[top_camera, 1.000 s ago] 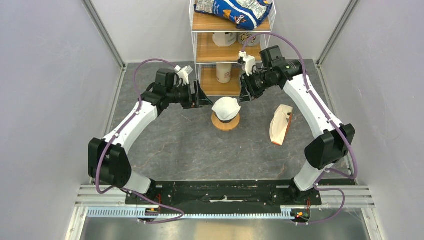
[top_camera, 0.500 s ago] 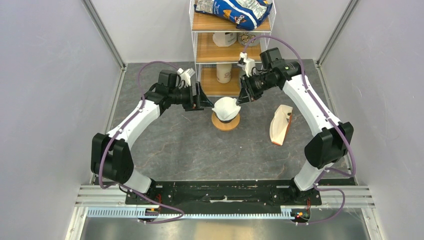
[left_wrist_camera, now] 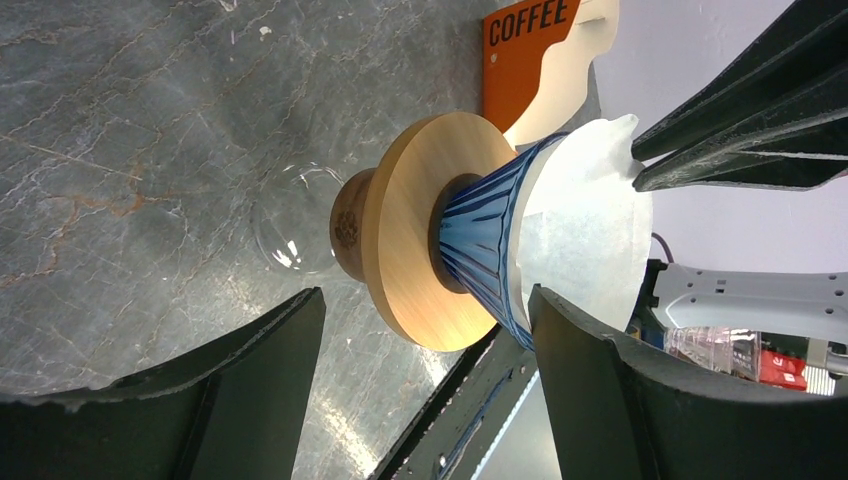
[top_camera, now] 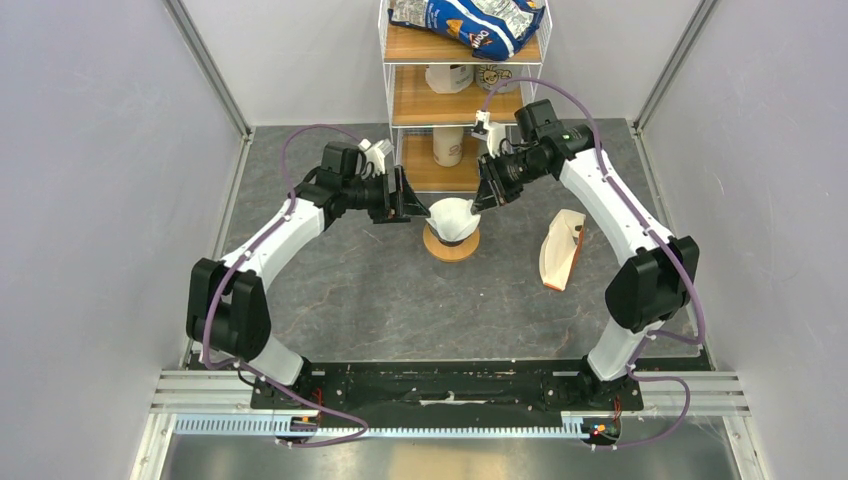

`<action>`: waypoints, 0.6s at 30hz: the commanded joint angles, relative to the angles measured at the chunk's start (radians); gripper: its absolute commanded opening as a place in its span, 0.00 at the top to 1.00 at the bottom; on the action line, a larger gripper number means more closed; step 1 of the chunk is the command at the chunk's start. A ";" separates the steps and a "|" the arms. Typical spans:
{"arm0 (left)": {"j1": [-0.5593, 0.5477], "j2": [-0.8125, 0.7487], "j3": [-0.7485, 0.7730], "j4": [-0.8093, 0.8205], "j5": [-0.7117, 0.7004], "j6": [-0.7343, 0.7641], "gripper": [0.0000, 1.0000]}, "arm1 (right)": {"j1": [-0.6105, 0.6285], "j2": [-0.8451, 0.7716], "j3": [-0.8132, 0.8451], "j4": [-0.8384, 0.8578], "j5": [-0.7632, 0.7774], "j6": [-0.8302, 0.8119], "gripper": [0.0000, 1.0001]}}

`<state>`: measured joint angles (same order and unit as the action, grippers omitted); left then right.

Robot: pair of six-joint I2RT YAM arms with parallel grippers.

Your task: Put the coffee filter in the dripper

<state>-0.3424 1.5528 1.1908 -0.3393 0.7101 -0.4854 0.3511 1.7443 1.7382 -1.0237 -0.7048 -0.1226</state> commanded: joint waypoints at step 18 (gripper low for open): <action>-0.006 -0.027 -0.020 0.036 0.015 0.031 0.16 | 0.001 0.001 -0.014 0.045 -0.043 -0.003 0.78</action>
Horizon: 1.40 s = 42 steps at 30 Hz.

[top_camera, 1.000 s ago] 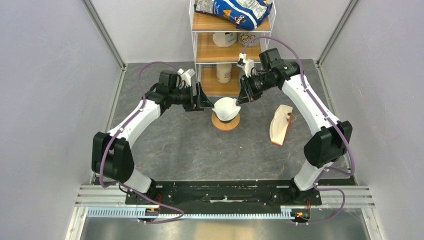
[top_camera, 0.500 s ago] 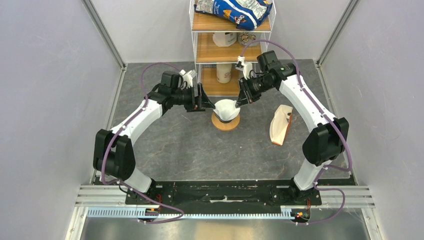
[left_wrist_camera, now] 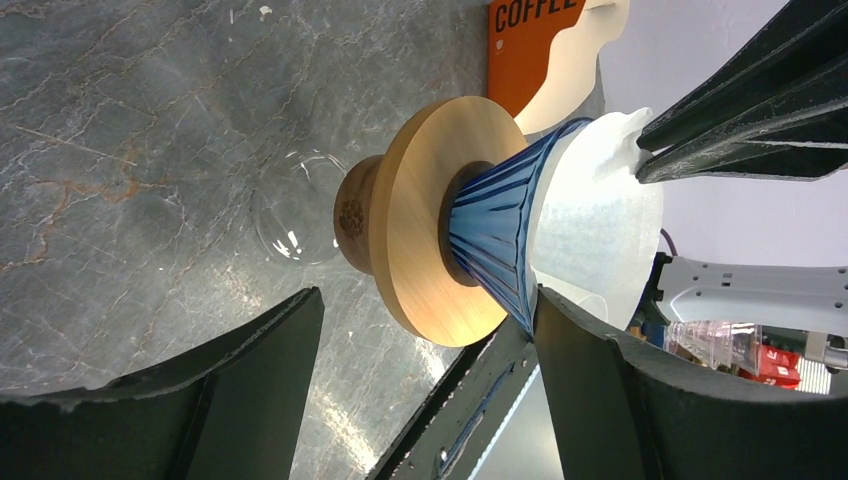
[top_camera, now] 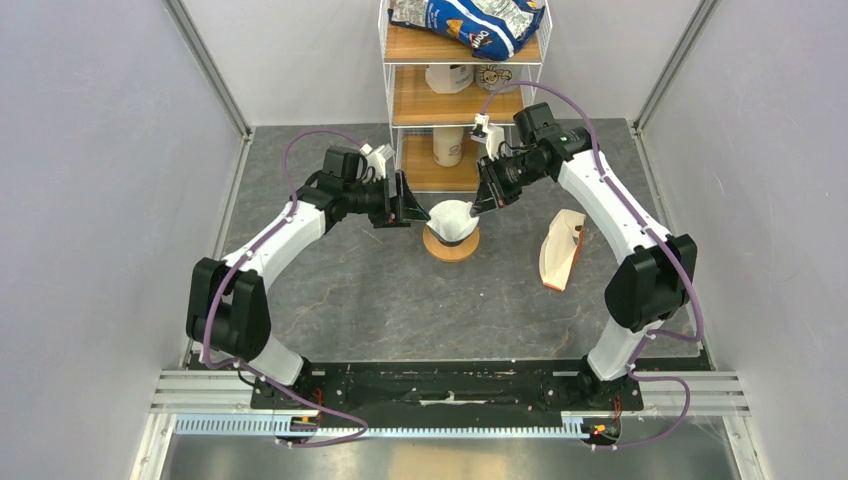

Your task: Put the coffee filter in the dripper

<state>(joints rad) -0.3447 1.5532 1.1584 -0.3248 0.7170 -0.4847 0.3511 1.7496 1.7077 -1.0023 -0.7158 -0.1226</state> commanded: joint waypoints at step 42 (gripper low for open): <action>0.190 -0.311 0.241 -0.510 -0.165 0.308 0.02 | -0.106 -0.386 -0.153 0.140 0.227 0.118 0.03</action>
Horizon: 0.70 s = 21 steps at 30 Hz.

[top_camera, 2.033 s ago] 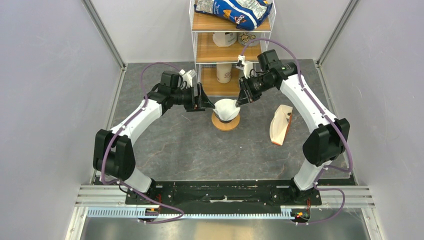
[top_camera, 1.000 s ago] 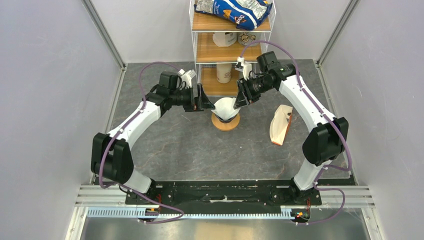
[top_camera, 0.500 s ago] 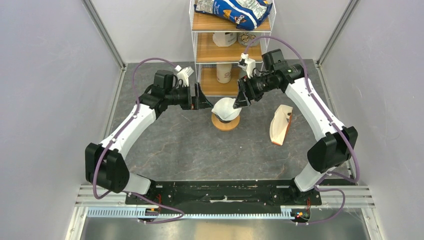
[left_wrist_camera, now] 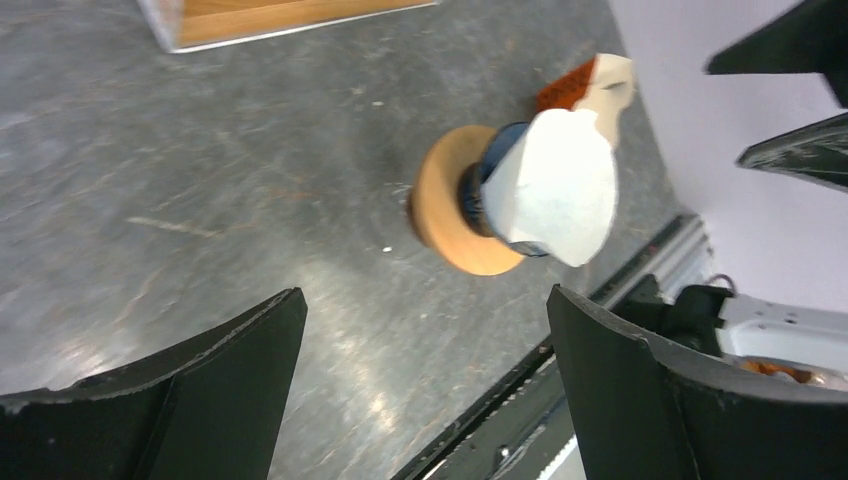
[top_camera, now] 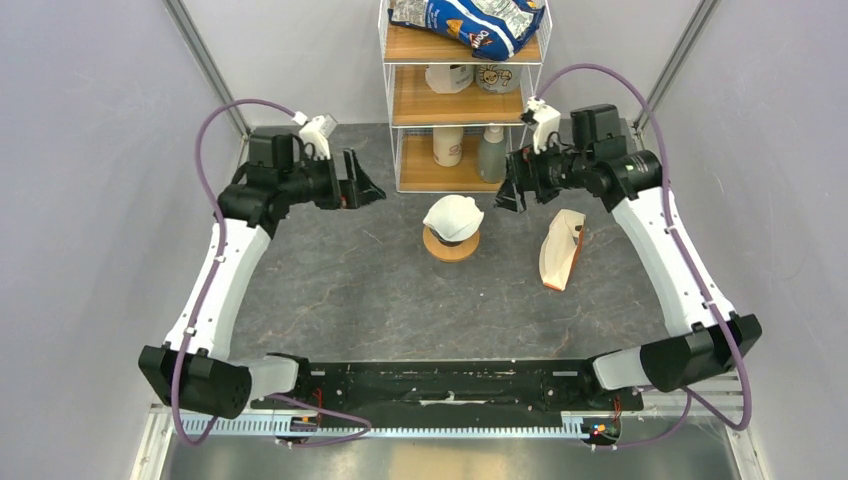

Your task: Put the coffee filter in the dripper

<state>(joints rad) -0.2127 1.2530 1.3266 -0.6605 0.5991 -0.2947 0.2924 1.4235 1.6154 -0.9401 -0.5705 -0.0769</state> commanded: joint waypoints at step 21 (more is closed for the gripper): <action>0.175 0.047 -0.041 -0.213 -0.454 0.344 0.00 | -0.246 -0.288 -0.486 0.212 0.217 0.103 0.03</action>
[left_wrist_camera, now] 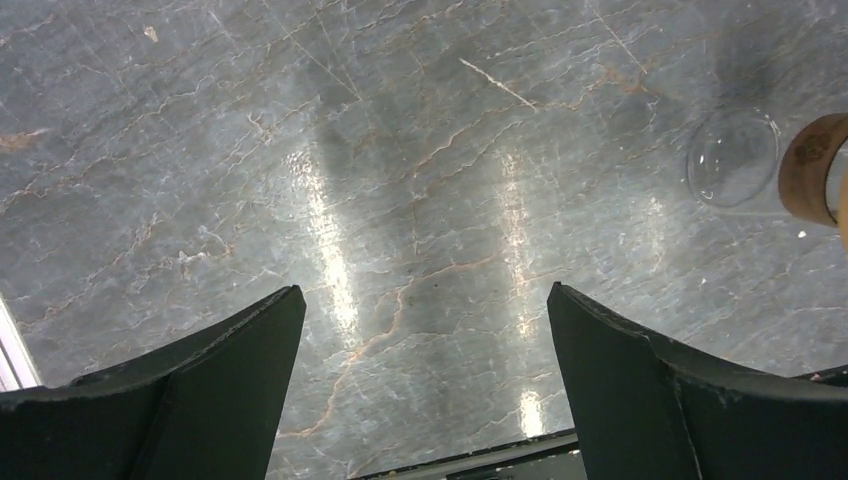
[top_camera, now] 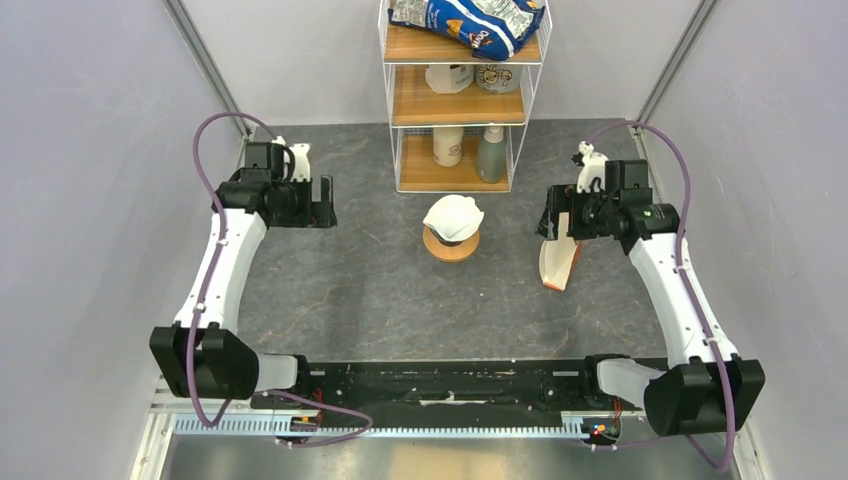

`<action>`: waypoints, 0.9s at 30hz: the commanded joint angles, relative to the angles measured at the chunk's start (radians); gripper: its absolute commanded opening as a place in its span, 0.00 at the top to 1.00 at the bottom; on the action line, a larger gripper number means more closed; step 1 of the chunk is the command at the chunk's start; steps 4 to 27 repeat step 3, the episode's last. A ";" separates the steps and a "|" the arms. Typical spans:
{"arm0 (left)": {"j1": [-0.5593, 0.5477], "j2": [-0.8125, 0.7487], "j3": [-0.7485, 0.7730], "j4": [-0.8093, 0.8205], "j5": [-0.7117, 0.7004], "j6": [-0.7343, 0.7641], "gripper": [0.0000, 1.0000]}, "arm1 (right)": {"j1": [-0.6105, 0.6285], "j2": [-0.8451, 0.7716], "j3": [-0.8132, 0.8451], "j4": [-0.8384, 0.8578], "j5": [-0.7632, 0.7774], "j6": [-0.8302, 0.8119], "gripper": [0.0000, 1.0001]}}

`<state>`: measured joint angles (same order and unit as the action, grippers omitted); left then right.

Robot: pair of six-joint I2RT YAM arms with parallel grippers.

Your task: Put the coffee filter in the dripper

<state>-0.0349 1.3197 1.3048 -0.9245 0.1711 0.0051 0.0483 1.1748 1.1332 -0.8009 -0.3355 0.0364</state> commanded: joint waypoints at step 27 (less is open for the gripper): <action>-0.006 -0.043 -0.032 0.065 -0.034 0.046 0.00 | -0.002 -0.042 0.002 0.074 -0.030 -0.020 0.03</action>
